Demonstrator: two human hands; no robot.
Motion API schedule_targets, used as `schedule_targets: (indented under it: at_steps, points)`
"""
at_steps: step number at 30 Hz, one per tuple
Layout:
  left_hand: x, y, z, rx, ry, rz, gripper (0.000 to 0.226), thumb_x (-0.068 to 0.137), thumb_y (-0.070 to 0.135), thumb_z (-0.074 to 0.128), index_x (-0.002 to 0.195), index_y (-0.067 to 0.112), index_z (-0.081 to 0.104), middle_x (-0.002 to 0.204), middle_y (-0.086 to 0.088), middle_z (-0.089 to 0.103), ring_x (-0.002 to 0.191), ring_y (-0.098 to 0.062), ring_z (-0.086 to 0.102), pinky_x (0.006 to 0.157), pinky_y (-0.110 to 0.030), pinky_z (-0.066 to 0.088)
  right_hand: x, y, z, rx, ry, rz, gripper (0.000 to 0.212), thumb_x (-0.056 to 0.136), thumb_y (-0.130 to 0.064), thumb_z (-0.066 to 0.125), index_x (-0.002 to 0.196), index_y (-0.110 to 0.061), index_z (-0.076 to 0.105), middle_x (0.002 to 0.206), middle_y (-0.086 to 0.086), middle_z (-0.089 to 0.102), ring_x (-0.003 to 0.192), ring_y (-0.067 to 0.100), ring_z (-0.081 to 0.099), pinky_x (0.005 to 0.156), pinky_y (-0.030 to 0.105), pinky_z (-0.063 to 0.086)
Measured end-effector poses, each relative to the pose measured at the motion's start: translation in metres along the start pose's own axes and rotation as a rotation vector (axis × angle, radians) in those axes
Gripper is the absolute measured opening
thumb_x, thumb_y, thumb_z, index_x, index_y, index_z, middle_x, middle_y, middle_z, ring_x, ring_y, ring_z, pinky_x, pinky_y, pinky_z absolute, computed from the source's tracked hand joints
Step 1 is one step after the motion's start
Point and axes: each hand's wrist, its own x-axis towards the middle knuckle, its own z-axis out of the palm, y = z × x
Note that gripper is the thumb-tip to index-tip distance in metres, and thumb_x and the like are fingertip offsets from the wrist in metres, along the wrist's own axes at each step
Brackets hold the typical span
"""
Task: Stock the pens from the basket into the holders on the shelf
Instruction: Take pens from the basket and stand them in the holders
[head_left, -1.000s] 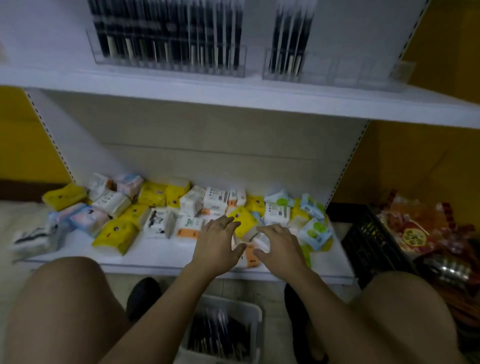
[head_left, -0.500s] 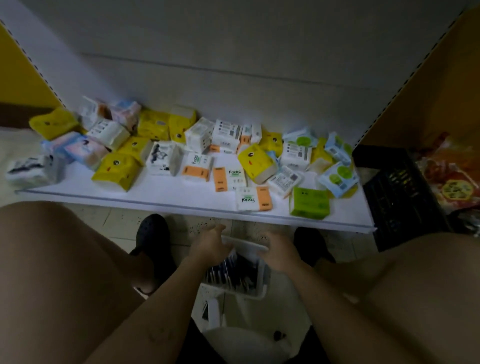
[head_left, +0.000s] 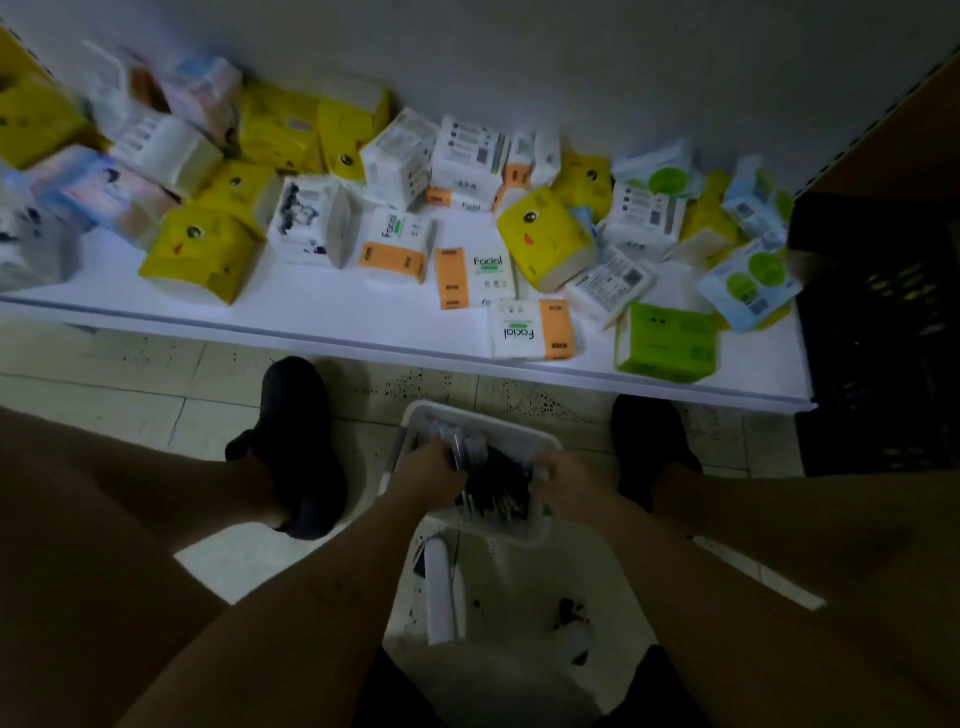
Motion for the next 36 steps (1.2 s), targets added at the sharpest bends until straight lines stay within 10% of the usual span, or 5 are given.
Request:
schedule_targets:
  at_steps: [18,29,36]
  points:
    - [0.069,-0.014,0.067,-0.236,-0.329,-0.128,0.036,0.095,0.013,0.053,0.129,0.0,0.054,0.128,-0.023,0.056,0.119,-0.035,0.051,0.103,-0.042,0.042,0.031,0.006,0.027,0.176,-0.061,0.204,0.034,0.092,-0.014,0.061,0.124,-0.003,0.059,0.127,0.017,0.058,0.116,0.033,0.056,0.096,0.034,0.047]
    - [0.048,-0.008,0.062,-0.293,0.103,-0.26,0.041,0.09,0.028,0.064,0.115,-0.005,0.062,0.117,-0.024,0.061,0.11,-0.035,0.058,0.093,-0.038,0.05,0.043,0.01,0.054,0.209,-0.128,0.252,0.028,0.093,-0.015,0.055,0.106,0.007,0.066,0.111,0.02,0.066,0.107,0.033,0.06,0.092,0.035,0.046]
    - [0.03,0.001,0.033,-0.423,0.173,-0.21,0.009,0.086,0.006,0.067,0.087,-0.001,0.072,0.08,-0.017,0.071,0.071,-0.023,0.065,0.069,-0.031,0.056,0.058,0.006,0.076,0.232,-0.061,0.256,0.025,0.095,-0.012,0.049,0.103,0.005,0.065,0.104,0.019,0.064,0.1,0.032,0.06,0.084,0.033,0.048]
